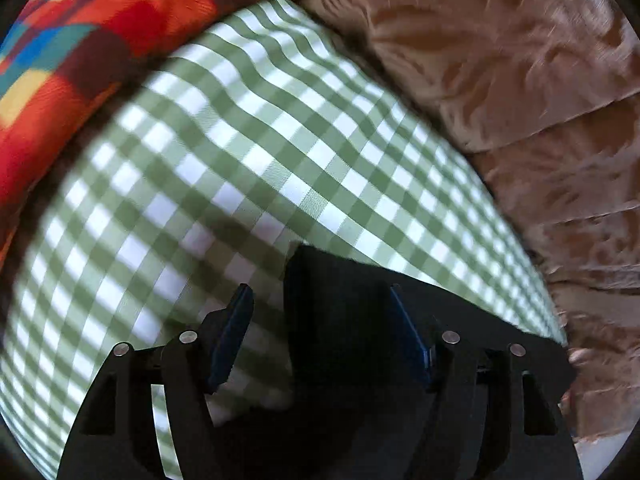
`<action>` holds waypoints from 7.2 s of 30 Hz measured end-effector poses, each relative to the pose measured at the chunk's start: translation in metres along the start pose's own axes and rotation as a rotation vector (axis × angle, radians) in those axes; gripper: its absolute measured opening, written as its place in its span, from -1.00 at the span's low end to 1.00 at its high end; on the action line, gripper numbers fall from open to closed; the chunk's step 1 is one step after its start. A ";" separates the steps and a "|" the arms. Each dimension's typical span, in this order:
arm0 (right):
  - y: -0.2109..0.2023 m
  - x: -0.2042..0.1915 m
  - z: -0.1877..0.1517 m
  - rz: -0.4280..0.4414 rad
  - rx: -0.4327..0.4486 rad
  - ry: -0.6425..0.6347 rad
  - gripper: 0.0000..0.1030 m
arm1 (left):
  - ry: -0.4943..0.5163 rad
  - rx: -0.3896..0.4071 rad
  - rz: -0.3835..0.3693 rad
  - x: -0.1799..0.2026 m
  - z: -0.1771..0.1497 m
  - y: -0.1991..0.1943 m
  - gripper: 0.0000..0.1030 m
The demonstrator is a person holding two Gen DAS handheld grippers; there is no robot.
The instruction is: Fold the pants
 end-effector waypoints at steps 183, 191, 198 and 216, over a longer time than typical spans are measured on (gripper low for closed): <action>-0.187 0.287 0.017 -0.055 0.307 0.588 -0.69 | 0.813 0.053 -0.419 0.262 -0.413 -0.041 -0.71; -0.208 0.284 0.013 -0.180 0.359 0.549 0.03 | 0.807 0.058 -0.427 0.259 -0.420 -0.042 -0.71; -0.198 0.175 0.018 -0.022 0.279 0.293 0.04 | 0.722 0.164 -0.392 0.245 -0.399 -0.059 -0.71; 0.031 -0.218 -0.003 0.613 -0.447 -0.156 -0.02 | 0.518 0.299 -0.185 0.139 -0.348 -0.073 -0.71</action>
Point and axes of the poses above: each gripper's, at about its wrist camera, not at the fingertips, and y roughly the way its jaws point, x to its right, z to its top, the point moved 7 cm from there along y, roughly the way its jaws point, and after that the axes turned 9 degrees about y, right-handed, at the moved point
